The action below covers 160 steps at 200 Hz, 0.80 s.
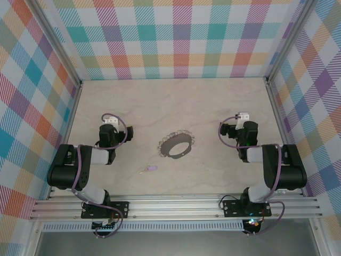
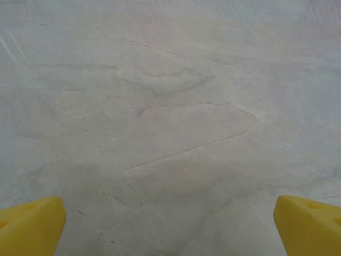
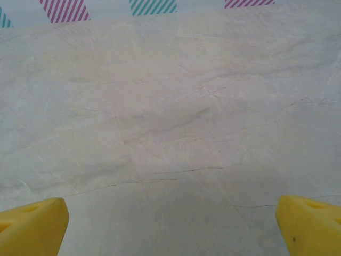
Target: Put the keys on the keyring
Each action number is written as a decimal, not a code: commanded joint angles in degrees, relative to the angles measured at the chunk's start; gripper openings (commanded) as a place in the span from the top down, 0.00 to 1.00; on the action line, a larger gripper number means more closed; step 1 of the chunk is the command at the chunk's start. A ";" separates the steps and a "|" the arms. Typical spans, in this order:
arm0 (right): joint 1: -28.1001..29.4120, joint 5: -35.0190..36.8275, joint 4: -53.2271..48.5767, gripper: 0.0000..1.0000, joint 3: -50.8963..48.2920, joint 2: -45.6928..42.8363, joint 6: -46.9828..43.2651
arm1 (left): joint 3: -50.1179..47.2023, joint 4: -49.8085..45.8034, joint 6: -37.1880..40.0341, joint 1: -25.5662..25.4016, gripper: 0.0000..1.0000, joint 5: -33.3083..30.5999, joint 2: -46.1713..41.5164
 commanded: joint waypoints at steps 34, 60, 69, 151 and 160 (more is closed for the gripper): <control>-0.45 -1.42 1.05 0.00 0.31 -0.25 -0.82 | 0.75 1.80 -0.04 0.76 0.00 0.67 -0.18; -0.45 -1.37 1.05 0.00 0.33 -0.25 -0.82 | 0.80 1.80 -0.10 0.80 0.00 0.68 -0.19; -0.45 -1.42 1.04 0.00 0.31 -0.21 -0.82 | 0.81 1.80 -0.08 0.74 0.00 0.68 -0.18; -0.62 -1.91 0.61 0.00 0.66 -0.07 -0.56 | 1.20 1.24 -0.29 0.88 0.00 0.92 -0.05; -0.71 -1.96 0.65 0.00 0.66 -0.09 -0.56 | 1.19 1.32 -0.29 0.89 0.00 1.02 -0.08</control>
